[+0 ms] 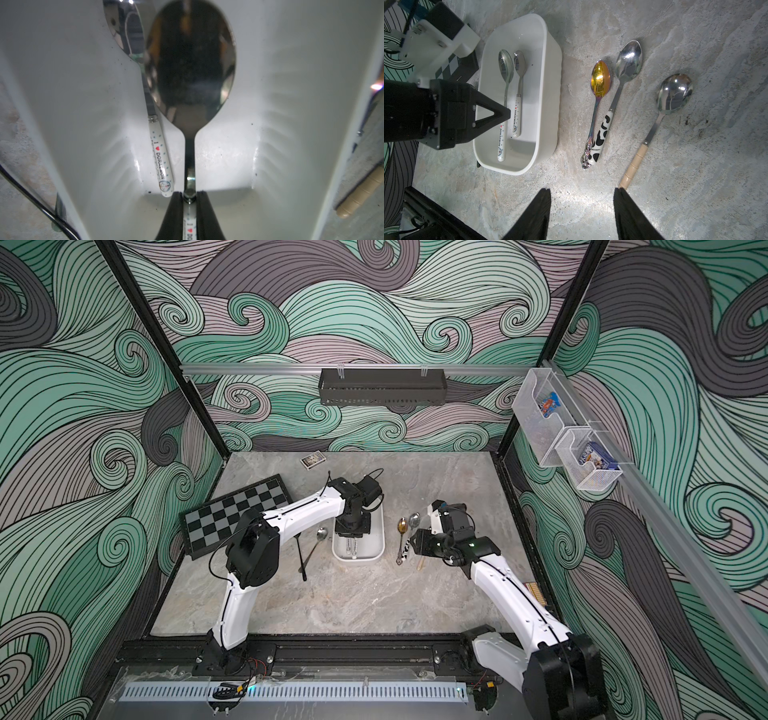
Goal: Put the spoon into the storage box
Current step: Place the spoon in the storage box.
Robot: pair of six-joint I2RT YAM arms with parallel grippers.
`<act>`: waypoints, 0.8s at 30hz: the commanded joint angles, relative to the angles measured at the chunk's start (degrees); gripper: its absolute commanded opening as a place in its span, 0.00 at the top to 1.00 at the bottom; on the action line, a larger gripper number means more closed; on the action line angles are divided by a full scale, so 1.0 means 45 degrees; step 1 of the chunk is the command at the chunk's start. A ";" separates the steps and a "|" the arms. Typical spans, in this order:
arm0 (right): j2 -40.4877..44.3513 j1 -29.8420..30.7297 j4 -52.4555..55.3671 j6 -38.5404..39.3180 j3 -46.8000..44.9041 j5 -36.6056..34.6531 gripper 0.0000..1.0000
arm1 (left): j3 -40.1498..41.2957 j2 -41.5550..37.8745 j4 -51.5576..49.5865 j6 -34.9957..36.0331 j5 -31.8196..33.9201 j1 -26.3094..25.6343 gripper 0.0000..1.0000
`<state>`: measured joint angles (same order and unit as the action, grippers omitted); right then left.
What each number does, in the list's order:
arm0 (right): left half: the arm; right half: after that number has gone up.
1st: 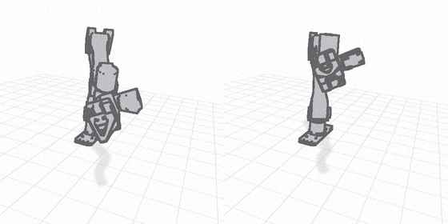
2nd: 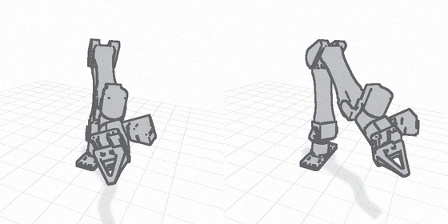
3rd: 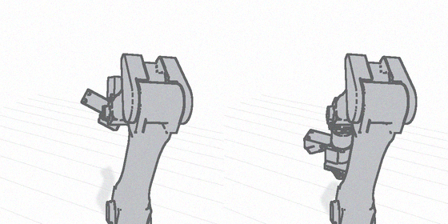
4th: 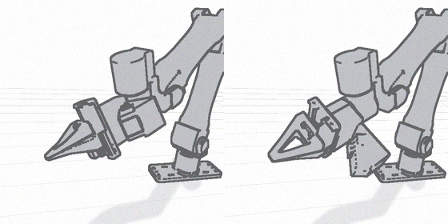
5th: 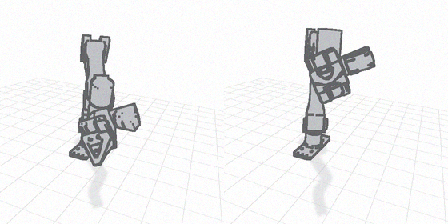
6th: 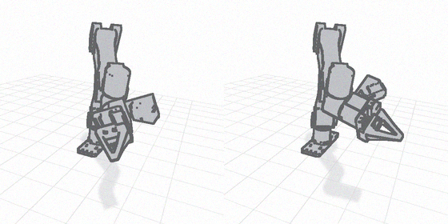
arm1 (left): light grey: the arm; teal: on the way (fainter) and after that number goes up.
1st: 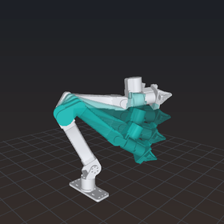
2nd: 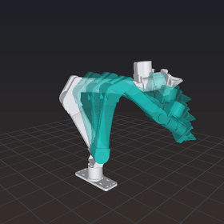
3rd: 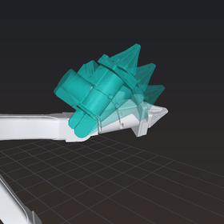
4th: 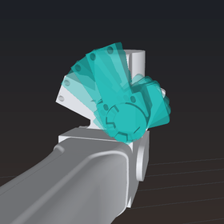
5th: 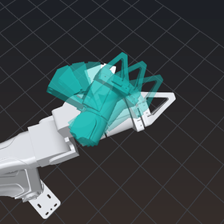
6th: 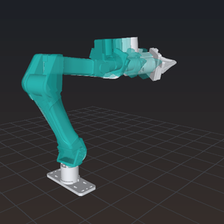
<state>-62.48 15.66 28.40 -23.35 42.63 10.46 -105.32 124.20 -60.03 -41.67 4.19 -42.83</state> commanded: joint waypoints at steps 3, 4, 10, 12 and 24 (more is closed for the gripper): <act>0.0086 -0.0056 -0.0160 -0.0106 -0.0192 0.0332 0.47 | -0.0561 0.0533 -0.0091 -0.0329 0.0331 0.0064 1.00; 0.0110 -0.0053 -0.0170 -0.0118 -0.0196 0.0317 0.47 | -0.0562 0.0613 -0.0025 -0.0313 0.0354 0.0066 1.00; 0.0290 -0.0064 -0.0194 -0.0099 -0.0225 0.0342 0.47 | -0.0052 0.0781 0.0498 -0.0367 0.0163 0.0240 1.00; 0.0271 -0.0067 -0.0207 -0.0097 -0.0235 0.0336 0.46 | 0.0043 0.0808 0.0670 -0.0312 0.0040 0.0269 1.00; 0.0187 -0.0078 -0.0201 -0.0077 -0.0269 0.0293 0.45 | 0.0418 0.0056 0.0731 -0.0062 -0.0109 0.0338 0.74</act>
<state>-62.04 15.66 28.21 -23.35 42.24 11.11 -102.91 127.02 -55.77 -42.61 4.01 -41.74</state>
